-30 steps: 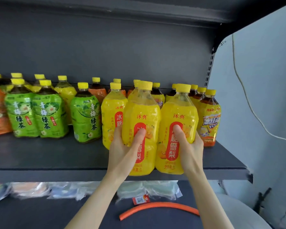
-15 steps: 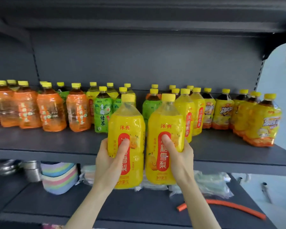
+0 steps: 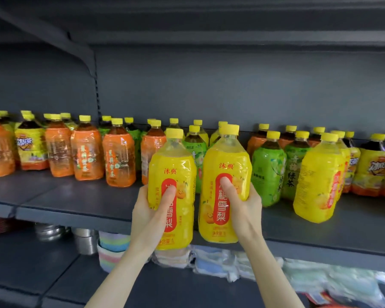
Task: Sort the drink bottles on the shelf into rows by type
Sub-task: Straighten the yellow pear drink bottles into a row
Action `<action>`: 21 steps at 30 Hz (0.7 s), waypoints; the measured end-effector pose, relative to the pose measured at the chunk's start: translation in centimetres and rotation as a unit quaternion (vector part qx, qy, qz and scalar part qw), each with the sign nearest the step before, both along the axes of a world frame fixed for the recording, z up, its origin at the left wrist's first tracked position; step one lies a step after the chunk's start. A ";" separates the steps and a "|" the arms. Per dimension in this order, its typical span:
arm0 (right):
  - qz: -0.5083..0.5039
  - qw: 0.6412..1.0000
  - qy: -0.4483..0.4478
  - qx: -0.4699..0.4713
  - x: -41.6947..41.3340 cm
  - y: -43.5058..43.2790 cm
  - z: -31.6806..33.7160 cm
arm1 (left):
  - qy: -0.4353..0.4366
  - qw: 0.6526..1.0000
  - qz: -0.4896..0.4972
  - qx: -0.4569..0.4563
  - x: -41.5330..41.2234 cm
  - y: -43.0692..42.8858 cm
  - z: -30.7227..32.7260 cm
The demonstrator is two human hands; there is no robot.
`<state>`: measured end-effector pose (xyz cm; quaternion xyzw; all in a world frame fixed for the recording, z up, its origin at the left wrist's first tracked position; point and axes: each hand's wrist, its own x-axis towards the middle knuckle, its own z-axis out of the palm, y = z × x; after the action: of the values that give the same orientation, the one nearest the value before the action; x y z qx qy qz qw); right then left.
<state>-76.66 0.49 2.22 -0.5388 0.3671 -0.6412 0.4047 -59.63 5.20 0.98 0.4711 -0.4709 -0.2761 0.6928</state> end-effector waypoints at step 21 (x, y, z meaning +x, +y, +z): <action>0.008 0.998 0.060 0.021 9.4 -9.3 -1.1 | -0.075 0.993 -0.091 0.022 10.5 -11.8 0.0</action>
<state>-67.22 -8.83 1.08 -0.5708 0.3993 -0.5968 0.3983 -49.13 -6.61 0.96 0.4605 -0.5567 -0.3121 0.6170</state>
